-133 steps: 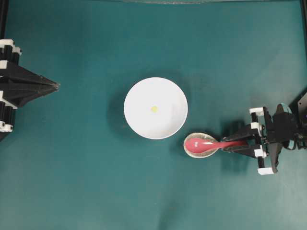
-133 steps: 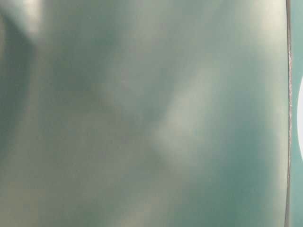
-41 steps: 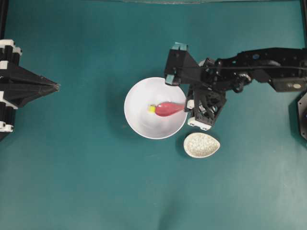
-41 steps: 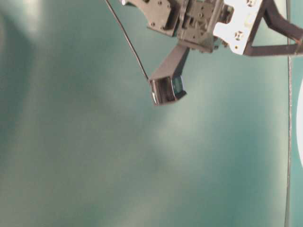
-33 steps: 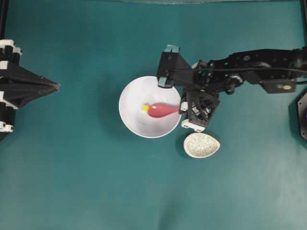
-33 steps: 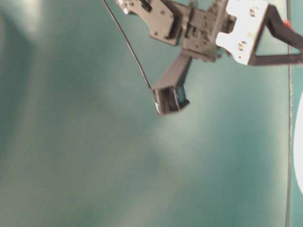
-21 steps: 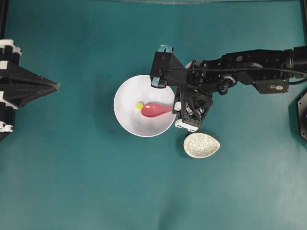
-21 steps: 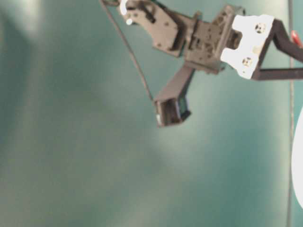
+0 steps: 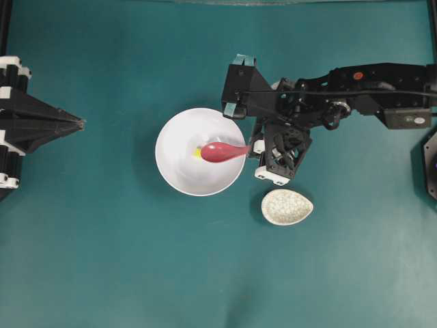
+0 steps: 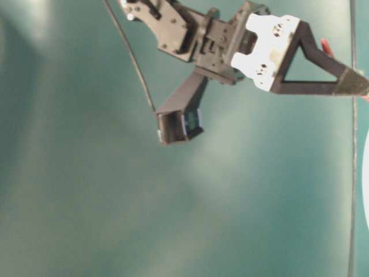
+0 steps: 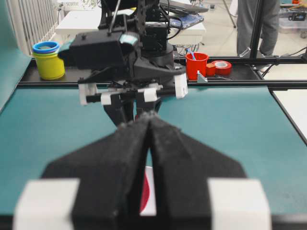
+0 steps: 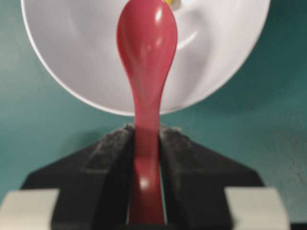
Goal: Scoop the yellow hexagonal prism block from the bowl with a spoon using the right arm.
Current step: 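Lower the spoon bowl into the white bowl beside the yellow block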
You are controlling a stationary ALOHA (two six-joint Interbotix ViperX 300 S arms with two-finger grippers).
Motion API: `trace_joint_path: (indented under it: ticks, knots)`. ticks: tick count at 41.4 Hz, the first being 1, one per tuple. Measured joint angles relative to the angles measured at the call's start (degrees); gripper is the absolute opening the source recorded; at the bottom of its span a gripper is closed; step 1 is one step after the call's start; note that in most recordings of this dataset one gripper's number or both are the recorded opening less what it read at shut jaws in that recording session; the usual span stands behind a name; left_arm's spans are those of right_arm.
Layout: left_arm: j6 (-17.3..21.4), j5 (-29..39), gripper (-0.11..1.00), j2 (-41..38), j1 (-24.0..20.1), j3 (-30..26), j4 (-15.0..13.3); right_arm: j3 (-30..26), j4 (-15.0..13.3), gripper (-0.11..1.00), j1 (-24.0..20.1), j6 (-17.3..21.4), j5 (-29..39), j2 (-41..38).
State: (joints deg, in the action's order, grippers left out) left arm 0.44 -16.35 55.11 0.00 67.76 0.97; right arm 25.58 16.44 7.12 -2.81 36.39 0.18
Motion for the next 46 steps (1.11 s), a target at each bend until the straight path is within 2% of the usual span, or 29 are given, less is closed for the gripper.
trace_joint_path:
  ticks: [11, 17, 27, 46]
  knots:
    - [0.0, 0.0, 0.0, 0.0, 0.09, 0.0, -0.09, -4.92, 0.0, 0.22, 0.09, 1.23, 7.91, -2.11]
    - [-0.09, 0.0, 0.0, 0.09, 0.09, 0.0, 0.0, -9.84, -0.44, 0.22, 0.0, 1.41, 14.68, -5.27]
    - [-0.09, 0.0, 0.0, 0.0, 0.09, 0.0, -0.09, -16.08, -5.36, 0.22, 0.0, 3.87, 24.52, -8.96]
    - [0.0, 0.0, 0.0, 0.18, 0.09, 0.0, -0.09, -18.63, -6.06, 0.22, 0.0, 3.6, 26.02, -12.83]
